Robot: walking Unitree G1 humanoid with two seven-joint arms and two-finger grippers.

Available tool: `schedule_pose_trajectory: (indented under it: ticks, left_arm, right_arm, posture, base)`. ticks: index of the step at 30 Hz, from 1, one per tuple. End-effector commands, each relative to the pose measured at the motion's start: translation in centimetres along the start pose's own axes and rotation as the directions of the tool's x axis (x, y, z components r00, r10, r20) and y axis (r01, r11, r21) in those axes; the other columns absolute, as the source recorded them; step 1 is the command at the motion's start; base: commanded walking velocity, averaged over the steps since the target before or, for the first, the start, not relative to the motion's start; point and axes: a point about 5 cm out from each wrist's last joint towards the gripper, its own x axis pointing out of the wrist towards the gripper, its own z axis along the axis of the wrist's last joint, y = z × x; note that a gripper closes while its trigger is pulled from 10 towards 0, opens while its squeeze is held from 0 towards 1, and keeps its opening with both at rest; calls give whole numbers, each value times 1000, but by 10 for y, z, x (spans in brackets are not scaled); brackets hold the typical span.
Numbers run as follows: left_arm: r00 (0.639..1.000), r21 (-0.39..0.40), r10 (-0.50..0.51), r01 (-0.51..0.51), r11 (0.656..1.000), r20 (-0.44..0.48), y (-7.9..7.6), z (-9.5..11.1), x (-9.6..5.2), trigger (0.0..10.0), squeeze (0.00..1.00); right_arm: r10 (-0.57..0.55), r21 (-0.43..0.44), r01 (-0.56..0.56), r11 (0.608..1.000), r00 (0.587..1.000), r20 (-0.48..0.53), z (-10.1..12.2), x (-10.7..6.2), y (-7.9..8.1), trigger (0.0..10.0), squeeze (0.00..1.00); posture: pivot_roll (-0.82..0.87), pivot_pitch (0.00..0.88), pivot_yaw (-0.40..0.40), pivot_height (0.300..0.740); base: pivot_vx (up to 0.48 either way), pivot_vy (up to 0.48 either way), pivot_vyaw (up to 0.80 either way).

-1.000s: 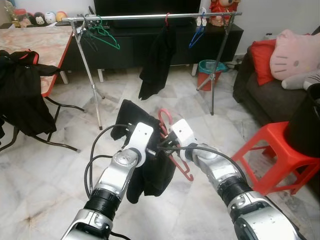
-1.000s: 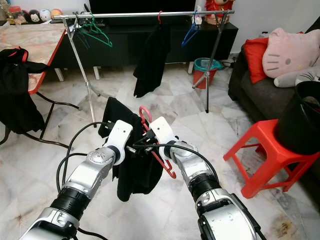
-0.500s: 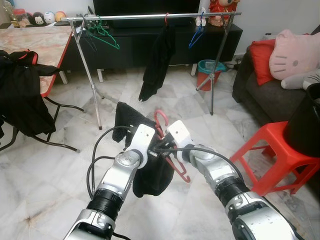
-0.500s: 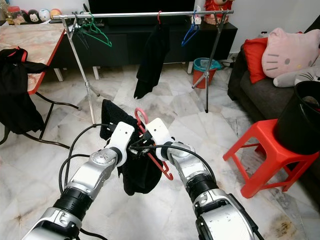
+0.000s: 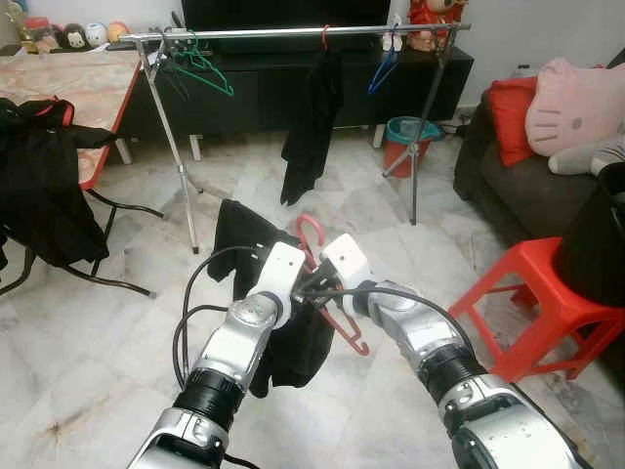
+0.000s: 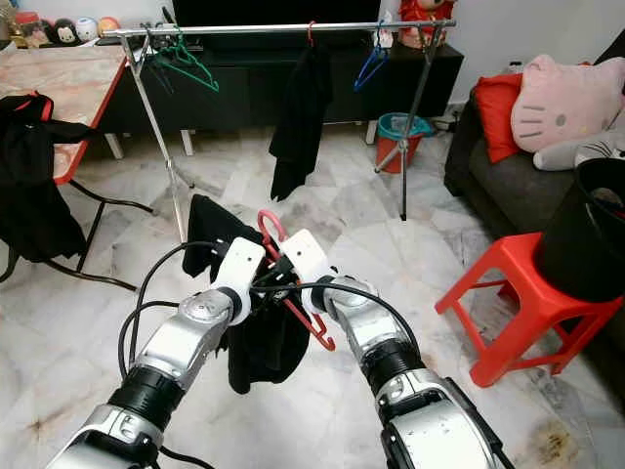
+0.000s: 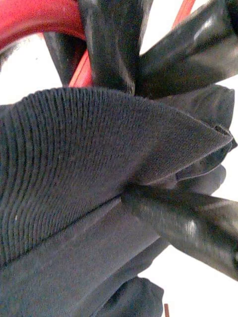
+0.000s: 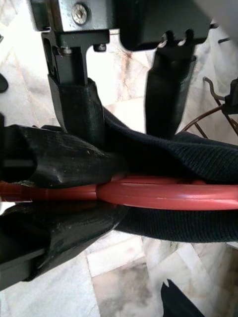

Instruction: Hang hanger

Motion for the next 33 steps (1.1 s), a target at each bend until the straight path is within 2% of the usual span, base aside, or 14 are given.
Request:
schedule_pose_trajectory:
  ticks: [1,27,33]
  left_arm:
    - [1000,9,14,-14,1000,13,3,5,2,0,0]
    - [999,31,39,-39,999,5,10,4,0,0,0]
    - [995,23,98,-99,995,23,23,7,-3,0,0]
  right_arm:
    - [19,-28,-18,999,999,49,15,1,2,0,0]
    - [13,-68,-13,998,1000,-1,5,-8,-8,0,0]
    - [22,-153,-35,988,996,-87,-8,-21,-20,0,0]
  posture:
    - [-78,0,-73,732]
    - [-79,0,-70,732]
    - [-80,0,-70,732]
  base:
    - [0,0,0]
    - [0,0,0]
    - [0,0,0]
